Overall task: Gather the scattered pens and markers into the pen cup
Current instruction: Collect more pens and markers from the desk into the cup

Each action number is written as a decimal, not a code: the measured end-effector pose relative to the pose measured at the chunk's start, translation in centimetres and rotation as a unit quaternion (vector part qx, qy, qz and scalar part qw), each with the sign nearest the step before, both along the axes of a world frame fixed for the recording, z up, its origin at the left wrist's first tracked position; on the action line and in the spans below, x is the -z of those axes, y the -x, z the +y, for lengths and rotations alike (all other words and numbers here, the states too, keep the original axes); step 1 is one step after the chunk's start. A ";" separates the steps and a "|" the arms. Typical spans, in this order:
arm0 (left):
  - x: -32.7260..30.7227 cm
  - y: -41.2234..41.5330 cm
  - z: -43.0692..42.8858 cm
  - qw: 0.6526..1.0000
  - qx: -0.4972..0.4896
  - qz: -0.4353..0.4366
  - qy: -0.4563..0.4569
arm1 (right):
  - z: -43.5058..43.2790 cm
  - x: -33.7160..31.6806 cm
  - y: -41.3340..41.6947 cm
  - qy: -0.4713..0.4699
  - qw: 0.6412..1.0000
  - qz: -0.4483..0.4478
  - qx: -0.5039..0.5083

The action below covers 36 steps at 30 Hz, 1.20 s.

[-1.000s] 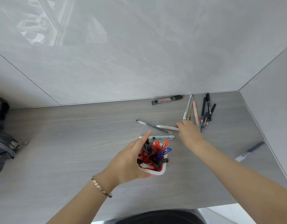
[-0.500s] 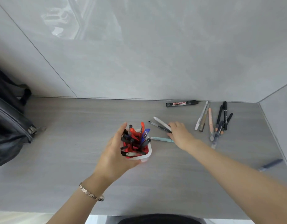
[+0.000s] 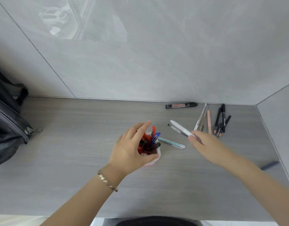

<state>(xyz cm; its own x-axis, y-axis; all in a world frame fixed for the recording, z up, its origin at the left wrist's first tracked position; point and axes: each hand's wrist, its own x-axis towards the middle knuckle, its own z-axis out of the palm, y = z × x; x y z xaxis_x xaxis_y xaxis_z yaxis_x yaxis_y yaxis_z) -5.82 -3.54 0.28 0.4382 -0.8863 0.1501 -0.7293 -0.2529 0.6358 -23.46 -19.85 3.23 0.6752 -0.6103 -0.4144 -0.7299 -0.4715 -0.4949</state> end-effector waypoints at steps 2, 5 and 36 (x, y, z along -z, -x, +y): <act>0.0 -0.1 -0.7 1.000 -0.012 0.024 0.009 | 0.9 -2.1 1.3 -0.016 1.000 0.009 -0.022; 0.7 -0.4 -1.2 0.991 -0.024 0.126 0.027 | 2.3 -5.1 1.8 -0.023 0.997 0.012 -0.069; 2.3 -0.9 1.5 0.965 0.025 0.258 -0.025 | 9.4 2.8 -11.1 0.255 0.948 -0.161 -0.101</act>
